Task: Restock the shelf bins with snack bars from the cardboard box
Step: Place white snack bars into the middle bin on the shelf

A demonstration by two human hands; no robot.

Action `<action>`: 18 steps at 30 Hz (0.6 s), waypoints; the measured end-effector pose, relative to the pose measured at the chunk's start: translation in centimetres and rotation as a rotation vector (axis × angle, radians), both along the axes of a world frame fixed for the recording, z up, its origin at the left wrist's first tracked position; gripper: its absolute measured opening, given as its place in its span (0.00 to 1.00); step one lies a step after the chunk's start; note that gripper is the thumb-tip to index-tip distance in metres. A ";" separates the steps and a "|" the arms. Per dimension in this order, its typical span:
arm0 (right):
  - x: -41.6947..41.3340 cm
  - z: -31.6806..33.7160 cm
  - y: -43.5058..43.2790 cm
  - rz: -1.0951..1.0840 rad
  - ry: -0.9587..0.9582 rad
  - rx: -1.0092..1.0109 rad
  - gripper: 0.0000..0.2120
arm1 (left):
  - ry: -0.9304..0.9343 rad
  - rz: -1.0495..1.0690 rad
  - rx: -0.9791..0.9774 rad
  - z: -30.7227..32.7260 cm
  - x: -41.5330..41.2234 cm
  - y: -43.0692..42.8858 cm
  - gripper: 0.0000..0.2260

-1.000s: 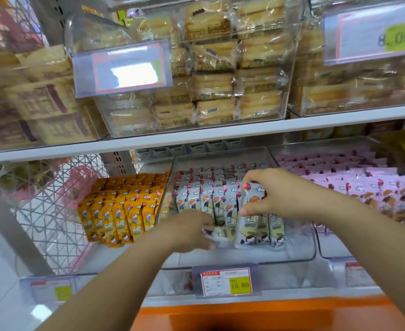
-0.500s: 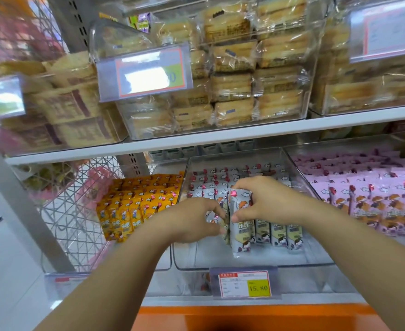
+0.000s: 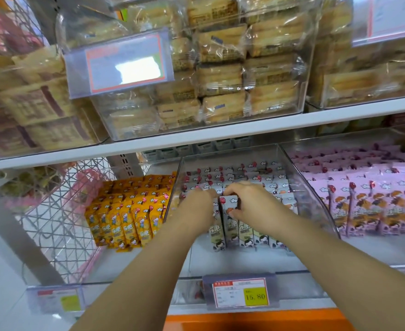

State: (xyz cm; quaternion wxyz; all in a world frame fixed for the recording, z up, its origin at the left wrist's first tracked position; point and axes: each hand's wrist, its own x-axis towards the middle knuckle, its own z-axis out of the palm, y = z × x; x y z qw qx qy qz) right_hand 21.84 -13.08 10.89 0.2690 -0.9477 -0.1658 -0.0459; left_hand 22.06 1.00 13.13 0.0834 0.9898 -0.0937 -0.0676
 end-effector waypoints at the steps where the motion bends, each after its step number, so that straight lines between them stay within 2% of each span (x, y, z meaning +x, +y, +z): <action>1: 0.1 -0.1 0.1 -0.003 -0.017 0.012 0.24 | -0.007 0.023 -0.043 -0.6 0.1 0.0 0.27; 6: -0.3 0.0 0.1 0.002 -0.044 0.026 0.24 | -0.054 0.114 -0.212 -2.1 -0.6 0.3 0.27; 10: -1.2 1.2 0.3 0.054 -0.075 0.090 0.14 | -0.102 0.015 -0.178 -0.2 -1.9 1.1 0.31; 13: -2.4 1.8 1.0 0.202 0.098 0.099 0.08 | -0.220 -0.171 -0.214 2.2 -3.9 2.6 0.23; 15: -2.9 1.7 1.7 0.288 0.244 0.025 0.10 | -0.334 -0.280 -0.272 2.8 -5.1 4.5 0.15; 18: -3.0 1.4 2.9 0.339 0.390 -0.077 0.15 | -0.488 -0.397 -0.218 1.6 -5.3 7.7 0.08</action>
